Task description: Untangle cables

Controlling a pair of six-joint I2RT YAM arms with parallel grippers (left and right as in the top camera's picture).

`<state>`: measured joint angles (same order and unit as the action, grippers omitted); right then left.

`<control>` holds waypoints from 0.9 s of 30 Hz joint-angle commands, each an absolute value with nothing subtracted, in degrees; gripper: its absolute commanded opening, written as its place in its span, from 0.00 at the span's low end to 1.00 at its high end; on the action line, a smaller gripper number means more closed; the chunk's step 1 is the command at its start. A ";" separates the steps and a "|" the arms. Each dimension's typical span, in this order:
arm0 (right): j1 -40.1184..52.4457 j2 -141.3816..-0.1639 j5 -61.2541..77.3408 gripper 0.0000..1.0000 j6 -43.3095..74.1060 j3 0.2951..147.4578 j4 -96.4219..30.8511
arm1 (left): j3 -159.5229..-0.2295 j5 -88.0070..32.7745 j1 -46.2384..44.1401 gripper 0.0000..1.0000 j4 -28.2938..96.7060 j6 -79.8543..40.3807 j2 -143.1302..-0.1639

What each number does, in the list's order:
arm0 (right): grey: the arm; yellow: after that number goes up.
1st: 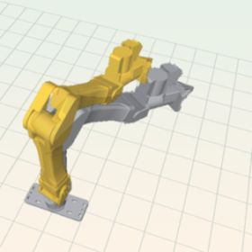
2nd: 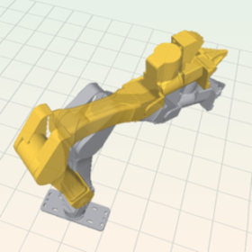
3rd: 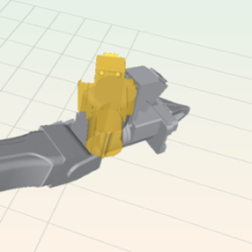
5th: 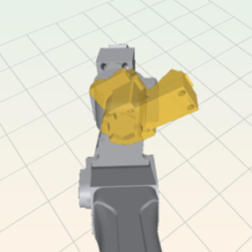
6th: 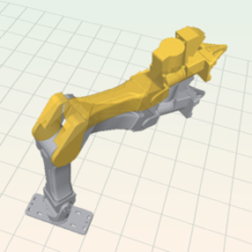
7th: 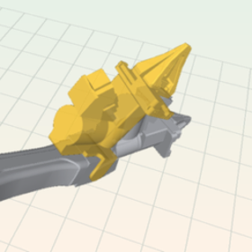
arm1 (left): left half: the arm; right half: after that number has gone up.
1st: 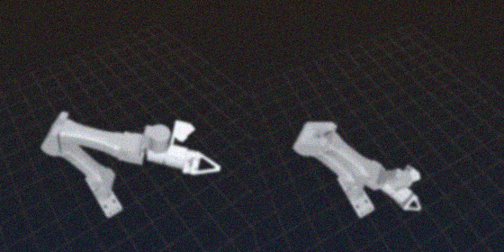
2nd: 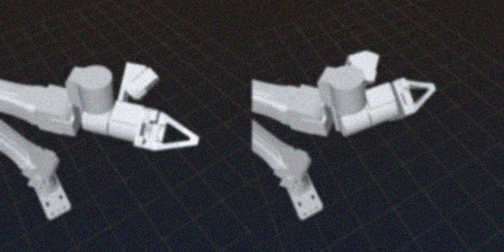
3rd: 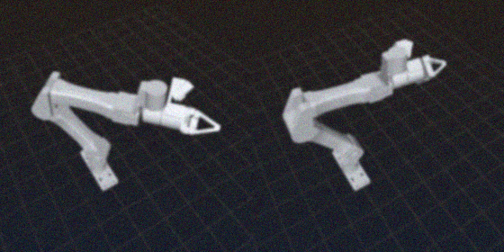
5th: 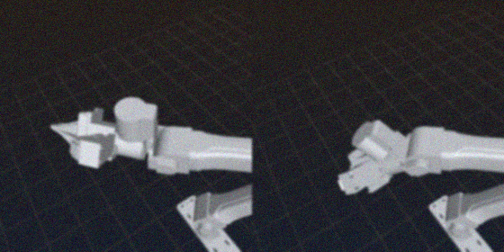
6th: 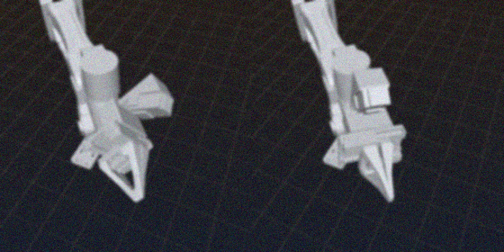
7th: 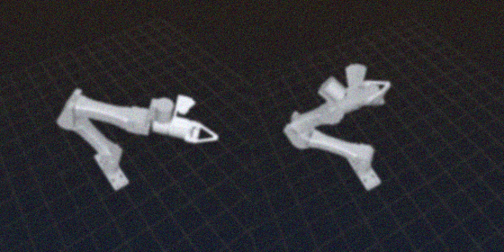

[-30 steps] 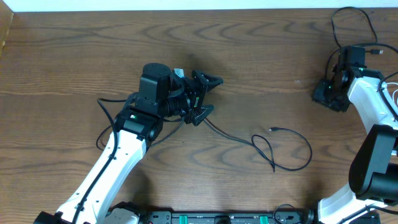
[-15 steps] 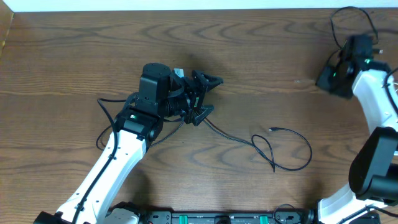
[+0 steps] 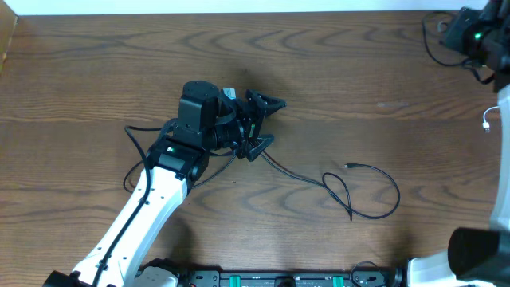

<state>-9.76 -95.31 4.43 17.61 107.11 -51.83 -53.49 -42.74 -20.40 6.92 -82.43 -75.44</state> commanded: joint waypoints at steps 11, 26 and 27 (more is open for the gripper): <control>-9.65 -98.83 1.21 0.01 18.13 106.45 -54.85 | -54.24 -42.85 -20.27 0.91 6.83 -81.45 -75.13; -12.67 -114.37 14.28 0.01 10.61 106.43 -18.90 | -54.24 -42.83 -20.27 0.91 6.85 -81.45 -75.13; -13.32 -115.33 12.25 0.01 11.22 106.43 -16.97 | -54.24 -42.83 -20.27 0.91 6.85 -81.45 -75.13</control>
